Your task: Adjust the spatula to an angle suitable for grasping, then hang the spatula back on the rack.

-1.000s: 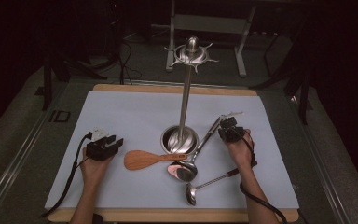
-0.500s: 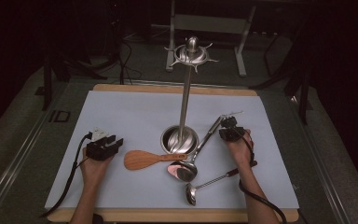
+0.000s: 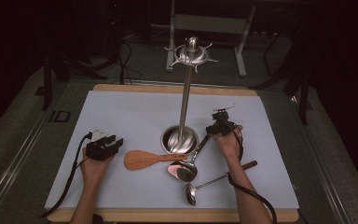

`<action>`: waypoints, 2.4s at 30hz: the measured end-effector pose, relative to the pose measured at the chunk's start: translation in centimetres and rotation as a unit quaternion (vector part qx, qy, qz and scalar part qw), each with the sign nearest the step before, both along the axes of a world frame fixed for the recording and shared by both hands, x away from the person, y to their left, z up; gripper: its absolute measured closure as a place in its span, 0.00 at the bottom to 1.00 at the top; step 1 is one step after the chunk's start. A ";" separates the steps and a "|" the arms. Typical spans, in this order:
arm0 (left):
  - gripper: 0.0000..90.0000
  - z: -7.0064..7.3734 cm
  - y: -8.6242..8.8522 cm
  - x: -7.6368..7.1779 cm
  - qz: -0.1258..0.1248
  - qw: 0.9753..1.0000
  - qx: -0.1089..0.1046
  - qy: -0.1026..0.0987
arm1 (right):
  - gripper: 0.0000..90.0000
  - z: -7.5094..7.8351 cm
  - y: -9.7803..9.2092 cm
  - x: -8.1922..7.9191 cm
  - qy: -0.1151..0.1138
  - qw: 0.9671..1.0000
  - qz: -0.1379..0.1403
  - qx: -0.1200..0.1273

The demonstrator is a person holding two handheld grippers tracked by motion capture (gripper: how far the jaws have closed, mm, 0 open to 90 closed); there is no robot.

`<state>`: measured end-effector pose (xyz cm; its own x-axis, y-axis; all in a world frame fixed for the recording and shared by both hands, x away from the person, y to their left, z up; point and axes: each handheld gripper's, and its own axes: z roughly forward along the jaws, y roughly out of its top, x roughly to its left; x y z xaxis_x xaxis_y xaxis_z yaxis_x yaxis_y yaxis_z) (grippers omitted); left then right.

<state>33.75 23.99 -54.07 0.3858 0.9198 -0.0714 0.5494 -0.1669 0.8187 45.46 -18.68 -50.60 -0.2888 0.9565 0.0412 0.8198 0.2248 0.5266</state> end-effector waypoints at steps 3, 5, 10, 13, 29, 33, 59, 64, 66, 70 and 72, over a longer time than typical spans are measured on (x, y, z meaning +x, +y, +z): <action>0.66 0.0 0.0 0.0 0.000 1.000 0.000 0.000 | 0.51 0.0 0.3 0.1 0.001 1.000 -0.001 -0.013; 0.66 0.0 0.0 0.0 0.001 1.000 -0.001 0.001 | 0.51 0.0 0.5 0.1 0.005 1.000 -0.001 -0.021; 0.66 0.0 0.0 0.0 0.001 1.000 -0.002 0.002 | 0.51 0.2 0.8 0.4 0.019 0.999 0.003 -0.034; 0.66 0.0 0.0 0.0 0.001 1.000 -0.002 0.002 | 0.52 0.3 0.8 0.6 0.023 0.999 0.004 -0.036; 0.66 0.0 0.0 0.0 0.000 1.000 0.000 0.000 | 0.61 0.7 -0.3 1.9 0.025 0.999 0.018 -0.029; 0.66 0.0 0.0 0.0 0.000 1.000 0.000 0.000 | 0.62 0.7 -0.8 2.6 0.024 0.999 0.019 -0.030; 0.66 0.0 0.0 0.0 0.002 1.000 -0.002 0.002 | 0.61 0.1 -1.3 5.3 0.075 0.996 -0.037 -0.030; 0.66 0.0 0.0 0.0 0.002 1.000 -0.002 0.002 | 0.66 0.1 -1.2 5.3 0.076 0.996 -0.025 -0.041; 0.66 0.0 0.0 0.1 0.002 1.000 -0.002 0.003 | 0.68 0.2 -1.0 5.3 0.077 0.996 -0.022 -0.045; 0.66 0.0 0.0 0.1 0.003 1.000 -0.002 0.003 | 0.71 0.3 -0.5 5.5 0.088 0.995 -0.004 -0.042; 0.66 0.0 0.0 0.0 0.002 1.000 -0.002 0.002 | 0.70 0.3 -0.2 5.7 0.094 0.994 0.000 -0.049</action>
